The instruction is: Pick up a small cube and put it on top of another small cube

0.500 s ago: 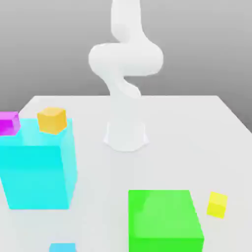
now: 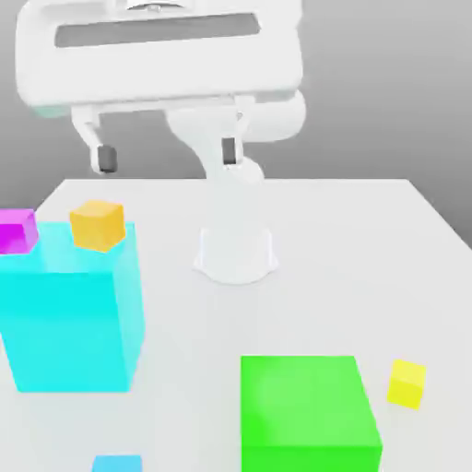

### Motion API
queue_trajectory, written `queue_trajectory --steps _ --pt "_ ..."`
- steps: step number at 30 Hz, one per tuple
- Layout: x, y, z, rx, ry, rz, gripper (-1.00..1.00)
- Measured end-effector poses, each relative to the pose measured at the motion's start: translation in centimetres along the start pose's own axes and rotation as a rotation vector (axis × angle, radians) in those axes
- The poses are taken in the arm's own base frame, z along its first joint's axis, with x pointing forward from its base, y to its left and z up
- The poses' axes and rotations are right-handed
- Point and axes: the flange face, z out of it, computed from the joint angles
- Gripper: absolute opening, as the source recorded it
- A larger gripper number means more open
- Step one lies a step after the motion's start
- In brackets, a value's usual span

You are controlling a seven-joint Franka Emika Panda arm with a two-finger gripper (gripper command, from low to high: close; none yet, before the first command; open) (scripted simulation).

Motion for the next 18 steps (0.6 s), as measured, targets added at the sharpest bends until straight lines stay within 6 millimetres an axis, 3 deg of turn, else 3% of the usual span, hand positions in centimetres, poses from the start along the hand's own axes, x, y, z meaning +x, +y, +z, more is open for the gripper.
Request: queue_trajectory --steps 8,15,18 --pt "1.2 4.9 13.3 -0.146 -0.120 0.005 0.00" --pt "0.3 11.2 23.9 -0.288 -0.209 -0.004 0.00" --pt "-0.5 12.9 28.1 -0.306 -0.219 -0.007 0.00"
